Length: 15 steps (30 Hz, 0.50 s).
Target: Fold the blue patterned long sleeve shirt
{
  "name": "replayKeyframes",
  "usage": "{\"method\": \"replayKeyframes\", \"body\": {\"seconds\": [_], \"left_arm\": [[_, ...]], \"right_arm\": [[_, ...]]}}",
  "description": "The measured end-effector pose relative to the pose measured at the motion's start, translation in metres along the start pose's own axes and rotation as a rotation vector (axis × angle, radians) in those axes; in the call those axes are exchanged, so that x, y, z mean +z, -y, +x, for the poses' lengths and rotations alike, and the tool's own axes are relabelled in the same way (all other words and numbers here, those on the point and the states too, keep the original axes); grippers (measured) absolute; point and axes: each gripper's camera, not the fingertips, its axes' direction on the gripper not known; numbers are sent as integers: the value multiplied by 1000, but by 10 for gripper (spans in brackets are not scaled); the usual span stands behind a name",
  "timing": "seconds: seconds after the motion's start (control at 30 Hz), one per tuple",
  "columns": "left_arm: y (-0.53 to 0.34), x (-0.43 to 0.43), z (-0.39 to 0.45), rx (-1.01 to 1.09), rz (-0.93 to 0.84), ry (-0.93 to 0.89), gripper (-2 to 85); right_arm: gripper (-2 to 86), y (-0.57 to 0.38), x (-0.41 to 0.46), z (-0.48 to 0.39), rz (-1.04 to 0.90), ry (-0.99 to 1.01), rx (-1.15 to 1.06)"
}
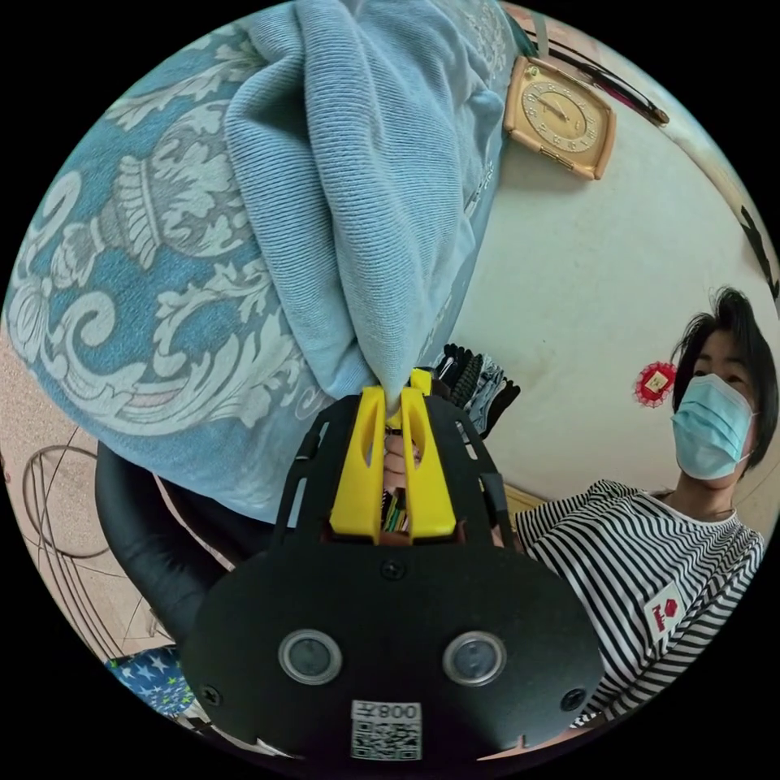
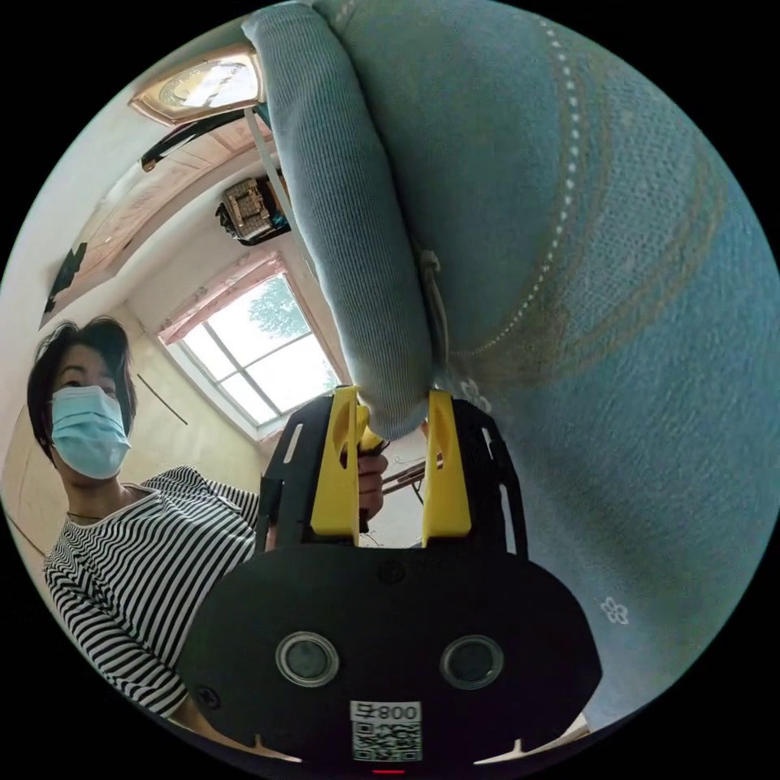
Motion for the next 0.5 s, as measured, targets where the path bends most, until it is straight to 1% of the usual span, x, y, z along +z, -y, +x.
{"method": "replayKeyframes", "body": {"seconds": [0.17,0.27,0.37,0.5], "left_arm": [[-5,-7,-16,-18,9,-16,40],[-13,-24,-18,19,11,29,46],[-19,-56,-22,37,88,34,71],[-15,-99,-42,15,242,-59,124]], "right_arm": [[96,-3,10,38,11,67,28],[83,-9,6,48,15,52,31],[78,-15,4,53,18,96,20],[75,-21,0,53,30,166,4]]}}
